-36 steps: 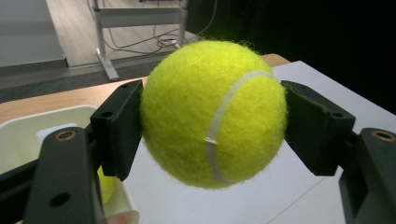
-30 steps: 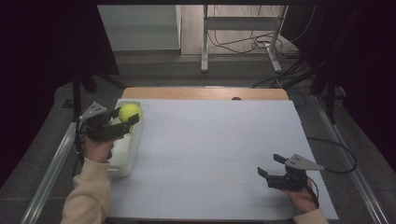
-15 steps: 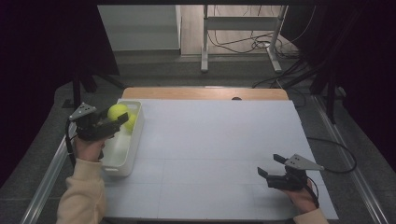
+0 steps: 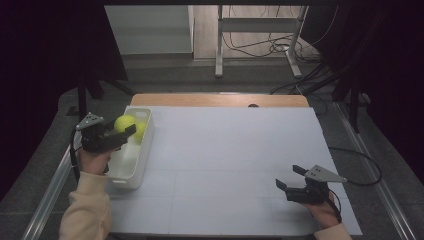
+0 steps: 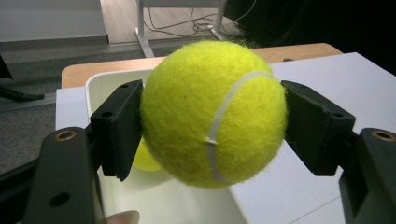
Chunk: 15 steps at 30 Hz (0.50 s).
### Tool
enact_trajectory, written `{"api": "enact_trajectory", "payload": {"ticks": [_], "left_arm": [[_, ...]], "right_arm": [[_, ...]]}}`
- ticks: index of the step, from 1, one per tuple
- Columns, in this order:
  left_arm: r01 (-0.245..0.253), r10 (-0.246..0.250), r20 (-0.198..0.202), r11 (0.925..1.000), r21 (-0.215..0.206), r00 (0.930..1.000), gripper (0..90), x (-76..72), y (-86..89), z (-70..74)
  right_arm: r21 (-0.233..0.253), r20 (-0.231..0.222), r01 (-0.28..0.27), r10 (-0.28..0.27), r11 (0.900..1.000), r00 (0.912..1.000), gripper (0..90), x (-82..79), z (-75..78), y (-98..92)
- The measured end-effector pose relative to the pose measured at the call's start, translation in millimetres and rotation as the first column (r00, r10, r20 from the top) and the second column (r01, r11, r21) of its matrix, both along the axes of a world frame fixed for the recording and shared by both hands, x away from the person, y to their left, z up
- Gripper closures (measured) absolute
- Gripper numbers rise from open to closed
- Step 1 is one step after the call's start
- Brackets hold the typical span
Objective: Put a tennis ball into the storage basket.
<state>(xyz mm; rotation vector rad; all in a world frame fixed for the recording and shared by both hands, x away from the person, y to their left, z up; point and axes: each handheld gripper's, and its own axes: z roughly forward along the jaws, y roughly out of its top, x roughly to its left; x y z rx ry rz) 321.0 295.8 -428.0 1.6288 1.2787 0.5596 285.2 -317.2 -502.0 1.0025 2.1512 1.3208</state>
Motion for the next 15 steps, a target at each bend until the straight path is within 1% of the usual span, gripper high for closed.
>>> {"api": "enact_trajectory", "payload": {"ticks": [2,3,4,7,15], "left_arm": [[0.001,-0.001,-0.005,1.0000,0.003,1.0000,26.5,0.4,-0.1,-0.5],[0.003,-0.003,-0.008,1.0000,0.007,1.0000,26.5,0.8,-0.1,-0.8],[0.006,-0.005,-0.019,0.9998,0.018,0.9998,26.5,2.0,-0.1,-2.0],[0.007,-0.006,-0.029,0.9996,0.028,0.9996,26.4,3.0,-0.1,-3.3],[0.008,-0.005,-0.075,0.9993,0.035,0.9972,26.4,7.3,2.2,-9.1]], "right_arm": [[0.000,0.000,0.000,0.000,1.000,1.0000,14.8,0.1,0.0,-0.1],[0.000,0.000,0.000,0.000,1.000,1.0000,14.8,0.0,0.0,-0.1],[0.000,0.001,-0.001,0.001,1.000,1.0000,14.8,0.0,0.1,-0.2],[0.000,0.001,0.000,0.000,1.000,1.0000,14.8,0.1,0.0,-0.1],[-0.002,0.001,0.001,-0.001,1.000,1.0000,14.8,0.1,-0.2,0.3]]}}
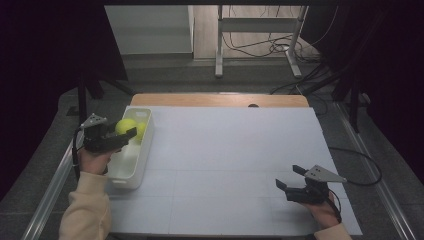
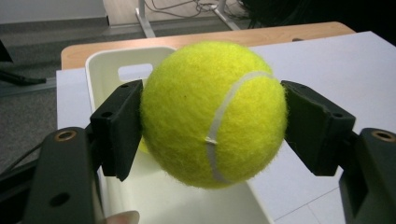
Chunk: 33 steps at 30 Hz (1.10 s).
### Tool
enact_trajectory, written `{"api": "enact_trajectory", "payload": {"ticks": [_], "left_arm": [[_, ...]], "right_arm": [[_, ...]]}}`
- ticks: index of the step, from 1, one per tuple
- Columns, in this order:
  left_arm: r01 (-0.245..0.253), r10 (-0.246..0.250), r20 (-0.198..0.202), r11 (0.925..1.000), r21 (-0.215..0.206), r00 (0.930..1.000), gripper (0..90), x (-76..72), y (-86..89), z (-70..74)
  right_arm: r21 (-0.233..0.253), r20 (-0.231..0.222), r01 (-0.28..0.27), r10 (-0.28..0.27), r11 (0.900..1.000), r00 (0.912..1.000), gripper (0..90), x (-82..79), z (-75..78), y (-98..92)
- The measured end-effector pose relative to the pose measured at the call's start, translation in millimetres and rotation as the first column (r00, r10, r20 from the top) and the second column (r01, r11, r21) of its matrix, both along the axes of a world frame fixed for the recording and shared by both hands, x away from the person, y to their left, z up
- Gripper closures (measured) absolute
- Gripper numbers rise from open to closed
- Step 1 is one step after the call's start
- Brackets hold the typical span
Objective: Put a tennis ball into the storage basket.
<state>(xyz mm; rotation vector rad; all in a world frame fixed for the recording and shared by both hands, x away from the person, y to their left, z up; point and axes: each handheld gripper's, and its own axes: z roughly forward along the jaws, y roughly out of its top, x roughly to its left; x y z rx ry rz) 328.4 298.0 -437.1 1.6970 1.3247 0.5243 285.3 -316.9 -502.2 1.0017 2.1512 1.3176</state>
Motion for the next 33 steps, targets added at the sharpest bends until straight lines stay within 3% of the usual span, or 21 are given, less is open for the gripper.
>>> {"api": "enact_trajectory", "payload": {"ticks": [14,19,24,33], "left_arm": [[-0.002,0.006,-0.088,0.9993,0.038,0.9961,26.4,7.8,1.5,-9.8],[-0.001,0.010,-0.125,0.9970,0.077,0.9922,26.4,10.3,-0.3,-12.6],[0.009,0.005,-0.161,0.9960,0.089,0.9870,26.4,12.7,1.7,-16.4],[0.012,0.005,-0.173,0.9950,0.099,0.9850,26.3,13.5,1.6,-16.9]], "right_arm": [[-0.001,-0.002,-0.001,0.001,1.000,1.0000,14.8,0.1,-0.2,0.2],[-0.001,-0.002,-0.001,0.001,1.000,1.0000,14.8,0.1,-0.2,0.3],[-0.001,-0.002,-0.002,0.002,1.000,1.0000,14.8,0.2,-0.3,0.2],[-0.001,-0.002,-0.003,0.003,1.000,1.0000,14.8,0.5,-0.4,0.2]]}}
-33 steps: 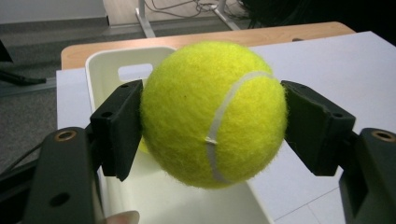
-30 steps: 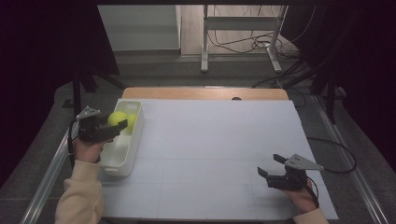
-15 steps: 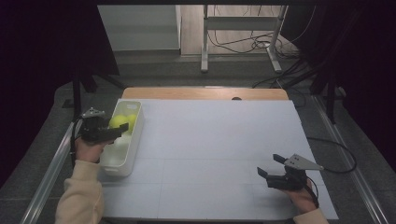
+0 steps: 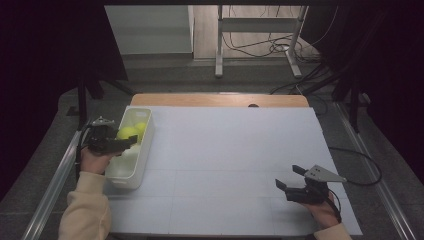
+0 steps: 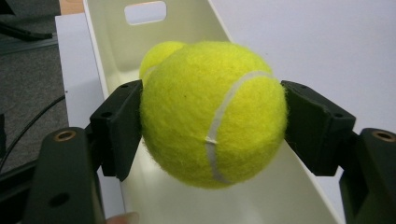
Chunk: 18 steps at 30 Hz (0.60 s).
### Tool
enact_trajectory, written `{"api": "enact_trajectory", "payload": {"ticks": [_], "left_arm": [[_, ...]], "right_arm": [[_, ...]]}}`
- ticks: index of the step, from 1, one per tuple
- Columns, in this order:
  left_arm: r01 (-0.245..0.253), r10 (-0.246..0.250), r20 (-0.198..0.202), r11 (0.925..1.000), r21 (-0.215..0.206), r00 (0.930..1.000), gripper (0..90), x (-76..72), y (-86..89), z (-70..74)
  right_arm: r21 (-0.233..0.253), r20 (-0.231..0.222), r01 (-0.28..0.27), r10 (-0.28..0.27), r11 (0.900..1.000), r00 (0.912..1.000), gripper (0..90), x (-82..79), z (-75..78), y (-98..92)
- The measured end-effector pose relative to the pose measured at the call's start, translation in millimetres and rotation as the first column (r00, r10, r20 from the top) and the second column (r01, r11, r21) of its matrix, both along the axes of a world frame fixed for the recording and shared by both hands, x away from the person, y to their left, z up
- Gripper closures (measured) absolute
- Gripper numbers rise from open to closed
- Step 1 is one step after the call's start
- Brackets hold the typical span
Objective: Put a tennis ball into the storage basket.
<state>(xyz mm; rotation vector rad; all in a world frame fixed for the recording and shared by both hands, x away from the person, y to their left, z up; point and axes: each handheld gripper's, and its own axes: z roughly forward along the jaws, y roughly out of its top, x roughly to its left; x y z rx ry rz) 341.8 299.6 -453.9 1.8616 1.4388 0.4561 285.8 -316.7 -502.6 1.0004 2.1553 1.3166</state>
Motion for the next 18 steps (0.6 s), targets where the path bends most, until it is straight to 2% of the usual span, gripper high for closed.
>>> {"api": "enact_trajectory", "payload": {"ticks": [13,15,17,18], "left_arm": [[-0.008,0.008,0.014,1.0000,-0.001,0.9999,25.6,-0.3,0.7,0.4],[-0.043,0.043,0.042,0.9991,-0.005,0.9982,15.9,-0.9,1.8,2.5],[-0.041,0.042,0.068,0.9989,-0.023,0.9968,8.3,-3.3,3.0,5.7],[-0.041,0.042,0.068,0.9989,-0.023,0.9968,7.9,-3.3,3.0,5.7]], "right_arm": [[0.001,-0.001,0.000,0.000,1.000,1.0000,14.8,-0.2,0.0,0.0],[0.001,-0.001,-0.001,0.001,1.000,1.0000,14.8,-0.2,0.1,0.0],[0.001,-0.001,-0.001,0.001,1.000,1.0000,14.8,-0.3,0.1,0.0],[0.001,-0.001,-0.001,0.001,1.000,1.0000,14.8,-0.3,0.1,0.0]]}}
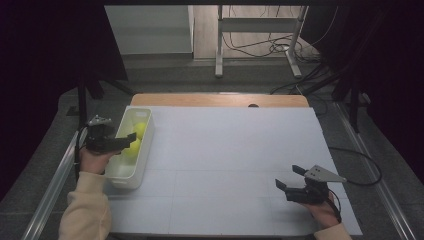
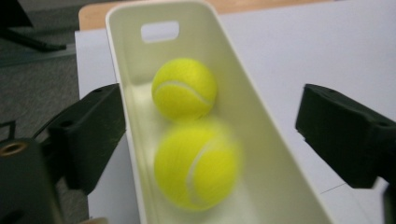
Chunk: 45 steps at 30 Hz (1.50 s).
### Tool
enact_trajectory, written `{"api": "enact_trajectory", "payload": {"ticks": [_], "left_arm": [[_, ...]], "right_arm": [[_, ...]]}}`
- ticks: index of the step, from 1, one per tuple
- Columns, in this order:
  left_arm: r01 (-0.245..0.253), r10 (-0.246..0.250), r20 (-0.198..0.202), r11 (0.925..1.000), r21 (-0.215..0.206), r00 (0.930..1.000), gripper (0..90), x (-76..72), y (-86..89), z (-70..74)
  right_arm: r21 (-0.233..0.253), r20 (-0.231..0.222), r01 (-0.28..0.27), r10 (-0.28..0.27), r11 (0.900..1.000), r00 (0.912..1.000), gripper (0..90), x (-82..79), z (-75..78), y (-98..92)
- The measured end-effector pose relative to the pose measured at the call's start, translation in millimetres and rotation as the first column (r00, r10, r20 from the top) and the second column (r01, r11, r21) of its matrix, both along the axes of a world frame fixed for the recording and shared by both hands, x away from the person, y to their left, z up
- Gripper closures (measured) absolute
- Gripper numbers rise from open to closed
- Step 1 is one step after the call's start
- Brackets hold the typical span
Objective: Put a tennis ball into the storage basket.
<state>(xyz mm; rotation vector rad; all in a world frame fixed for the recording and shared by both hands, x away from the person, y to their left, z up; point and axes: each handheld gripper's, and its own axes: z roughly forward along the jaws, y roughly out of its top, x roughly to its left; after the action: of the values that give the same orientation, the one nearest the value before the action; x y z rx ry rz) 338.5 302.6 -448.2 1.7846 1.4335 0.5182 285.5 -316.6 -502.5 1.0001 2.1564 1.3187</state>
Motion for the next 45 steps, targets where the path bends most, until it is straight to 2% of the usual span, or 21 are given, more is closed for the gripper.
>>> {"api": "enact_trajectory", "payload": {"ticks": [2,4,10,14,19,20,22,24,25,27,30,39,42,45], "left_arm": [[0.002,-0.001,0.031,0.9993,-0.038,0.9995,8.3,-2.7,1.4,2.6],[0.016,-0.014,0.040,0.9986,-0.051,0.9991,8.5,-3.4,1.6,3.1],[0.027,-0.023,0.059,0.9972,-0.070,0.9980,8.5,-3.6,-1.5,2.7],[0.054,-0.048,0.076,0.9957,-0.076,0.9960,8.6,-5.1,-5.6,4.8],[0.128,-0.116,0.152,0.9889,-0.075,0.9815,8.6,-15.0,-18.5,12.7],[0.128,-0.116,0.152,0.9889,-0.075,0.9815,8.6,-15.0,-18.5,12.7],[0.152,-0.135,0.173,0.9846,-0.087,0.9756,8.7,-18.5,-22.1,14.4],[0.184,-0.161,0.196,0.9770,-0.108,0.9675,8.9,-22.4,-27.5,15.8],[0.184,-0.161,0.196,0.9770,-0.108,0.9675,9.1,-22.4,-27.5,15.8],[0.214,-0.189,0.201,0.9704,-0.112,0.9612,9.0,-25.1,-34.2,16.7],[0.231,-0.205,0.201,0.9665,-0.113,0.9578,9.1,-26.4,-39.6,15.6],[0.302,-0.283,0.182,0.9487,-0.092,0.9419,9.3,-32.6,-67.4,4.7],[0.327,-0.313,0.170,0.9428,-0.065,0.9345,9.4,-36.9,-78.0,0.6],[0.340,-0.329,0.163,0.9392,-0.047,0.9303,9.4,-40.8,-84.6,-3.3]], "right_arm": [[0.000,0.001,0.000,0.000,1.000,1.0000,14.8,0.2,-0.1,0.1],[-0.001,0.001,-0.001,0.001,1.000,1.0000,14.8,0.1,-0.1,0.3],[0.002,0.000,0.000,0.000,1.000,1.0000,14.8,-0.1,0.1,0.1],[0.000,0.001,-0.002,0.002,1.000,1.0000,14.8,0.0,0.1,0.3],[0.002,0.000,-0.001,0.001,1.000,1.0000,14.8,-0.4,0.2,-0.2],[0.002,0.000,-0.001,0.001,1.000,1.0000,14.8,-0.4,0.2,-0.2],[0.000,0.001,-0.002,0.002,1.000,1.0000,14.8,-0.6,0.2,0.0],[0.000,0.002,-0.003,0.003,1.000,1.0000,14.8,-1.1,0.3,0.2],[0.001,0.003,-0.002,0.002,1.000,1.0000,14.8,-1.3,0.3,0.3],[-0.001,0.001,-0.003,0.003,1.000,1.0000,14.8,-1.4,0.2,0.5],[-0.002,0.002,-0.005,0.005,1.000,1.0000,14.8,-1.1,0.0,0.9],[-0.001,0.002,-0.004,0.004,1.000,1.0000,14.8,-1.2,0.1,0.8],[0.003,0.000,-0.004,0.004,1.000,1.0000,14.8,-1.2,0.1,0.8],[0.001,-0.002,-0.004,0.004,1.000,1.0000,14.8,-1.8,0.1,1.1]]}}
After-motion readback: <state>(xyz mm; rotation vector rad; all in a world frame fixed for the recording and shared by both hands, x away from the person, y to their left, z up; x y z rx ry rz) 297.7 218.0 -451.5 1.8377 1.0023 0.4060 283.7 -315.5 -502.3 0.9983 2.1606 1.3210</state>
